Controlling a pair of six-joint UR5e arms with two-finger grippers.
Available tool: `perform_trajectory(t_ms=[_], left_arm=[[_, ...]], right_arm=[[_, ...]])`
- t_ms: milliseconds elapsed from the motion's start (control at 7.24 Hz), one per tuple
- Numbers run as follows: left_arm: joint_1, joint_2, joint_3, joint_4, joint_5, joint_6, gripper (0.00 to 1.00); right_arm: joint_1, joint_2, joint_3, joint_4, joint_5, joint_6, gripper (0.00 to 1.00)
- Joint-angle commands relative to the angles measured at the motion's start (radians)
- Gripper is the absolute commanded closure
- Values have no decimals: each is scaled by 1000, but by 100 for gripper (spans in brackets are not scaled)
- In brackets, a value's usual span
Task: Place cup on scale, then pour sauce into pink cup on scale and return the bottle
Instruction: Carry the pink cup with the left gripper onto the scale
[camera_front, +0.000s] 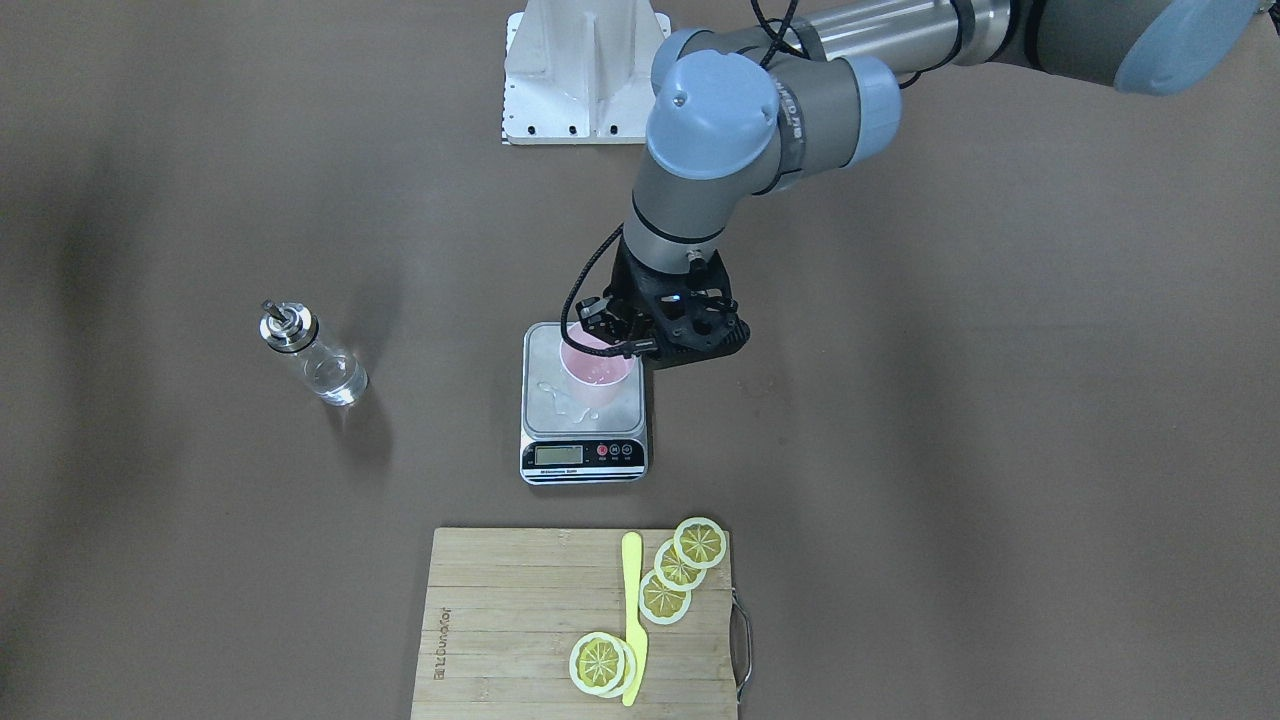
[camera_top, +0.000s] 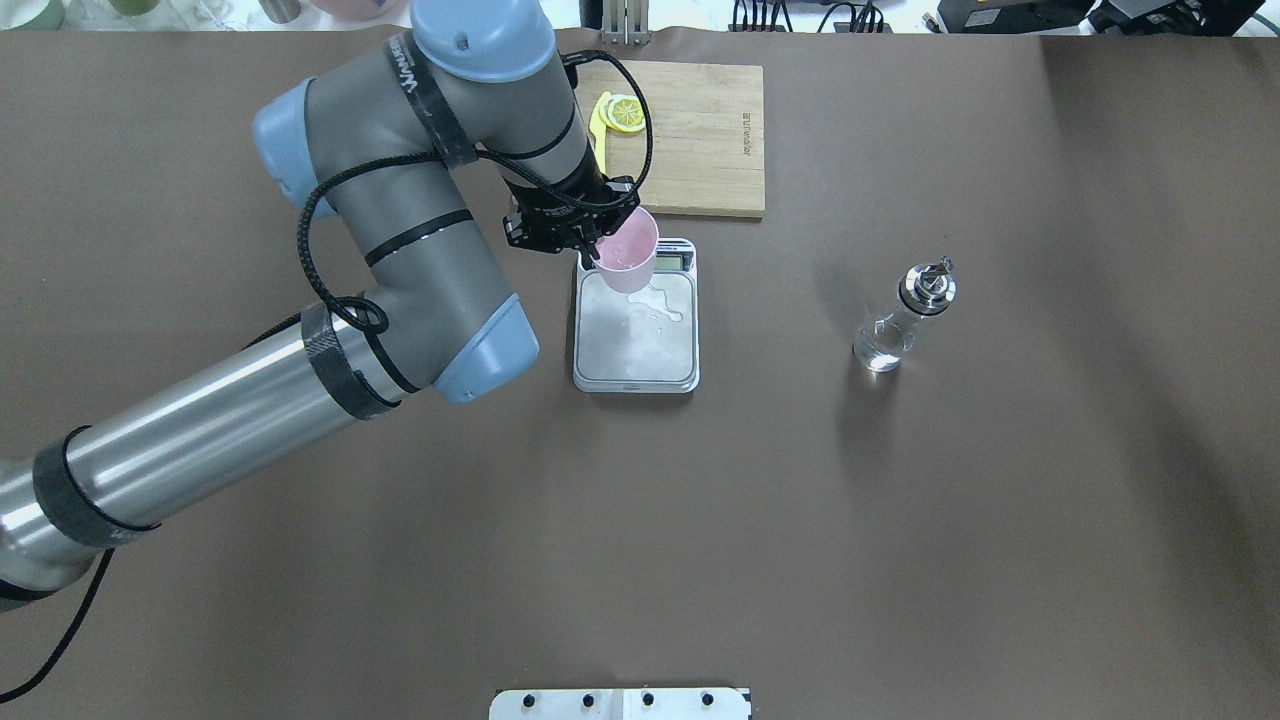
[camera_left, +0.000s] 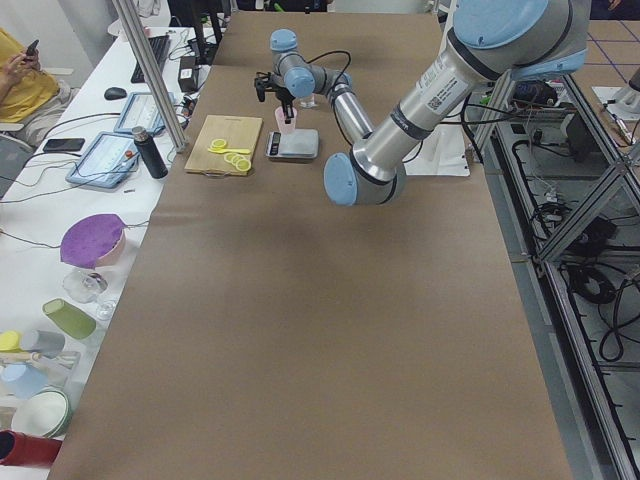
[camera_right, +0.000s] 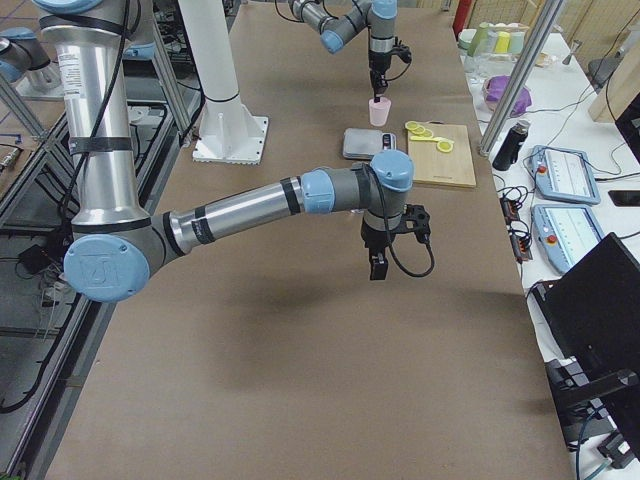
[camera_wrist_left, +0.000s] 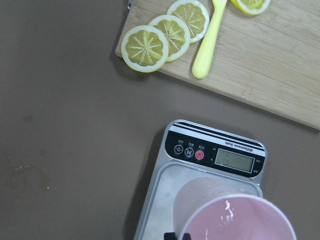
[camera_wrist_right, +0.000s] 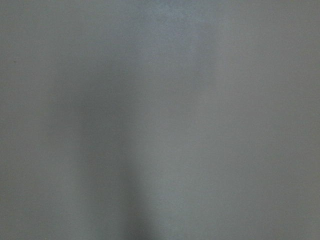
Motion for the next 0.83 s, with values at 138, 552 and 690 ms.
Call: perform_trajectory(t_ms=[138,552,690], left_arm=[[62,-18,32,6,87,0,100],[76,-10,35,4,98,5,100],[82,-10,35,3,97,5,100]], right_arm=[[0,-2,0,1,-23,-3,0],[0,-3,-3,1,-25,-3,0],[0,-3,-3,1,-25,-3,0]])
